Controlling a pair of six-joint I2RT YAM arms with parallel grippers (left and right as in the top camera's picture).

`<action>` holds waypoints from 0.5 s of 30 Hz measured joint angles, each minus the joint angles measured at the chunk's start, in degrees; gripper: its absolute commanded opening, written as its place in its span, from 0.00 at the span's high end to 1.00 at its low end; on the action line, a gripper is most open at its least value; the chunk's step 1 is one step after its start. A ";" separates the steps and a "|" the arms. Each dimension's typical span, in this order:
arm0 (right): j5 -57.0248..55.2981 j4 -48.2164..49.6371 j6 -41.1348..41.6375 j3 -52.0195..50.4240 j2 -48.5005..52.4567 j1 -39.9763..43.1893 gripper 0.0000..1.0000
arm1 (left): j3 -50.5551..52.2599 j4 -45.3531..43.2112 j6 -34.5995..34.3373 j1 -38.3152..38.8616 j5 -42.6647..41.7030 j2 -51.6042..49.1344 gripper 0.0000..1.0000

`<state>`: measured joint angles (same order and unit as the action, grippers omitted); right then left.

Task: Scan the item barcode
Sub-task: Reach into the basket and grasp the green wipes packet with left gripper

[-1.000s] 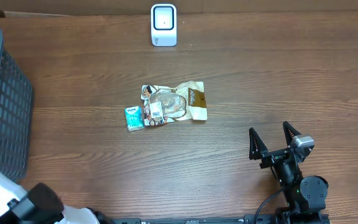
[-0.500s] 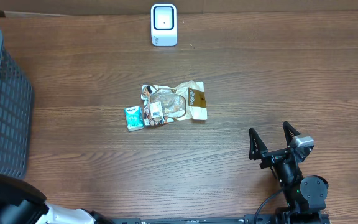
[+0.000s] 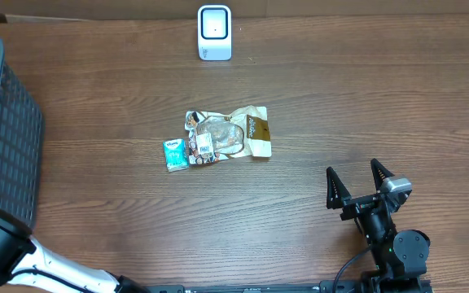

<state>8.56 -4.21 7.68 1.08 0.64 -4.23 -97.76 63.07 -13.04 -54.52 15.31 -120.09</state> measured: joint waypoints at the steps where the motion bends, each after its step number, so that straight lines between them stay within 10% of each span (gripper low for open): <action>1: 0.02 0.02 0.00 0.00 0.00 0.00 0.00 | 0.00 -0.55 0.02 0.00 0.52 -0.92 0.29; 7: 0.02 0.04 0.02 0.00 0.00 0.00 0.00 | 0.00 -4.68 0.15 0.04 2.10 -3.69 0.31; 13: 0.02 0.00 0.00 0.00 -0.02 0.00 0.00 | -0.35 -4.87 0.59 0.04 2.75 -4.57 0.96; 15: 0.00 0.02 0.00 -0.02 0.00 0.00 0.00 | -0.98 -4.24 0.87 0.13 3.78 -4.70 0.96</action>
<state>8.56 -4.19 7.68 1.06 0.64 -4.23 -98.74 58.83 -12.16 -54.39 19.09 -124.79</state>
